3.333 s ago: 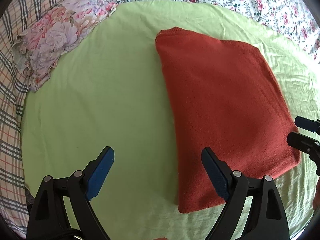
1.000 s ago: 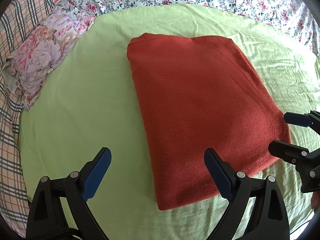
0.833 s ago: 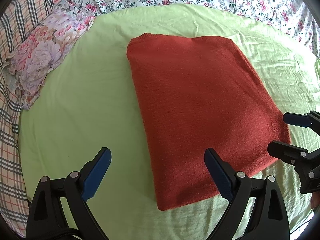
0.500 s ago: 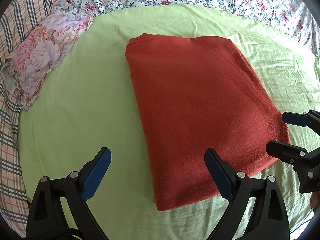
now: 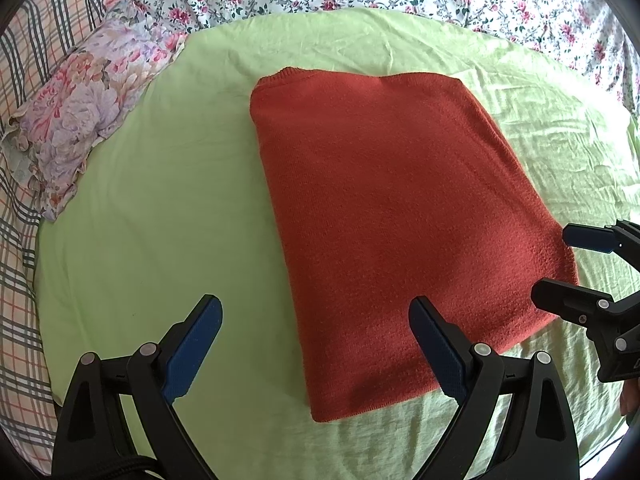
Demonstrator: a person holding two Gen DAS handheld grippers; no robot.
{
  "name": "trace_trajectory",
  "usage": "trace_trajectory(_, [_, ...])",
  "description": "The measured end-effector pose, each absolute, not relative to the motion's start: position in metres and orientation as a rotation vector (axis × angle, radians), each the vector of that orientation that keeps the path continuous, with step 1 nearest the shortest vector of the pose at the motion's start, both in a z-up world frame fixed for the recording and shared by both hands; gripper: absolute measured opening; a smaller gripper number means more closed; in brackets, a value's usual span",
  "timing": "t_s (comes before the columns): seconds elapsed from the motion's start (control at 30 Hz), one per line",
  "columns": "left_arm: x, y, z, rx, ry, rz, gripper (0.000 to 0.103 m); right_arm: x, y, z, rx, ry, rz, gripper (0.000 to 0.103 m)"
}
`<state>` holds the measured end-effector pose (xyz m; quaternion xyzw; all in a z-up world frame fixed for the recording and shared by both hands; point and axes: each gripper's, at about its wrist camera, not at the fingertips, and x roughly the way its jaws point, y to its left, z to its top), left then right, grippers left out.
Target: Fold small clothes
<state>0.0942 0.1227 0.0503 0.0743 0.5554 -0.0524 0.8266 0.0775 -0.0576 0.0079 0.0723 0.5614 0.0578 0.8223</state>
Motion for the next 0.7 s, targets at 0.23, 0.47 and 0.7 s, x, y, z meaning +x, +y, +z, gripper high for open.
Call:
trace_trajectory(0.23, [0.0949,0.1244,0.0509,0.156,1.178,-0.114,0.095,0.0785,-0.0585,0.0077,0.154,1.192,0.122,0.090])
trace_trajectory(0.47, [0.0949,0.1249,0.0512,0.158,1.176,-0.117,0.095,0.0780,-0.0588,0.0089,0.156,1.190,0.120,0.090])
trace_trajectory(0.7, [0.0953,0.1263,0.0523,0.155,1.176,-0.115,0.095,0.0770,-0.0572,0.0094,0.156,1.188,0.119,0.090])
